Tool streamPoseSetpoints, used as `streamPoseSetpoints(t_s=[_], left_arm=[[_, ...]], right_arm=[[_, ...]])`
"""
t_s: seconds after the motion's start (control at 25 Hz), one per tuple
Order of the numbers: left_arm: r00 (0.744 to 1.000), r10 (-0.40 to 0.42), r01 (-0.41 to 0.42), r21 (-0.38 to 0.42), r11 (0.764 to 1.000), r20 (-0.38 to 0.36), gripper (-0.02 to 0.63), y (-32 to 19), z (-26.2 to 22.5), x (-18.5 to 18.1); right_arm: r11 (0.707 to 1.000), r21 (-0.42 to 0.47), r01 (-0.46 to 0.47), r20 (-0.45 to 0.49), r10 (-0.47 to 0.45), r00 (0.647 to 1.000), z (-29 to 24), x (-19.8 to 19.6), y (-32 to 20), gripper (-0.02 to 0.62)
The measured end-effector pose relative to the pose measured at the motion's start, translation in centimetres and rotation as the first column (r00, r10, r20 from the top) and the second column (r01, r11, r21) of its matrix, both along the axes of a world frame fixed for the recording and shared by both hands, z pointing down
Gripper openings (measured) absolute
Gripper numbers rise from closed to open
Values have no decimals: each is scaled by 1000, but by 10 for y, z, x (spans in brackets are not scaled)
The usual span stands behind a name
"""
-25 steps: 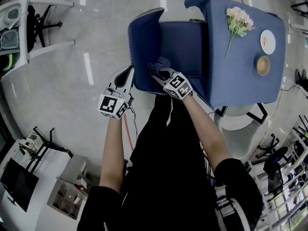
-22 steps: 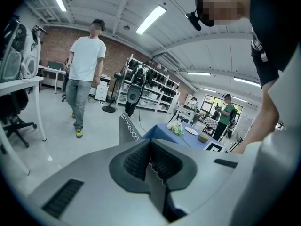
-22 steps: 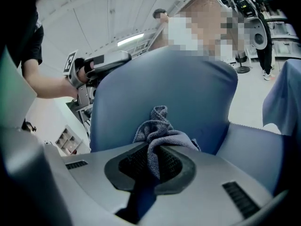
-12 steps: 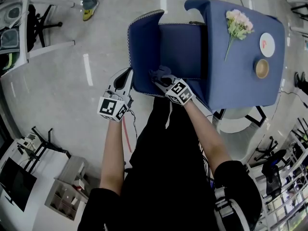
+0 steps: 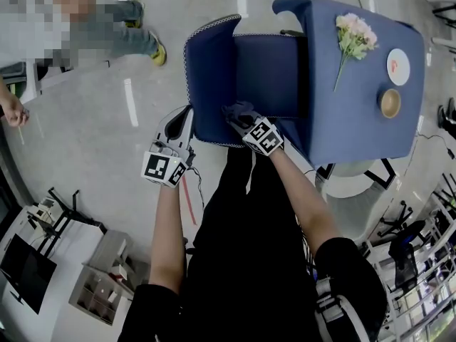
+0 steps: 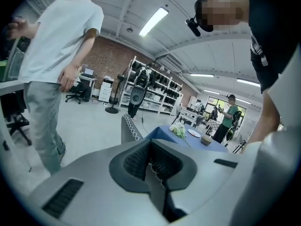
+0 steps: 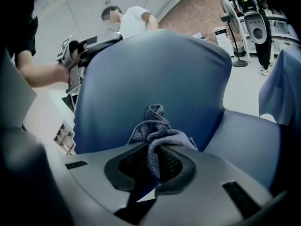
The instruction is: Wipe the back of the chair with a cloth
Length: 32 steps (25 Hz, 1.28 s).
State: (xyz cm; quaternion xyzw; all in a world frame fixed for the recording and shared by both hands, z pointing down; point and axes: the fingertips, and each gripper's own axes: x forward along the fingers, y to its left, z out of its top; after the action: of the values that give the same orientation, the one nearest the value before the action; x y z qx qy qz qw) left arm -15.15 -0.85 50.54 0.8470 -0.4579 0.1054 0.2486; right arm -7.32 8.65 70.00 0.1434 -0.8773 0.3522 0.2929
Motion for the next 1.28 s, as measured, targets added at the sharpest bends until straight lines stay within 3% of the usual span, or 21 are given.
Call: streamPoseSetpoints(t_s=[0.56, 0.92, 1.28], left_arm=[[999, -21, 21, 10, 1000, -25, 25, -5, 5, 0], [999, -37, 37, 4, 999, -30, 25, -6, 4, 0], [998, -56, 57, 5, 998, -35, 25, -7, 6, -1]], right_arm=[[998, -21, -65, -47, 64, 997, 52, -1, -48, 58], [991, -72, -114, -35, 112, 993, 48, -5, -70, 57], [988, -38, -147, -33, 146, 989, 47, -10, -108, 57]])
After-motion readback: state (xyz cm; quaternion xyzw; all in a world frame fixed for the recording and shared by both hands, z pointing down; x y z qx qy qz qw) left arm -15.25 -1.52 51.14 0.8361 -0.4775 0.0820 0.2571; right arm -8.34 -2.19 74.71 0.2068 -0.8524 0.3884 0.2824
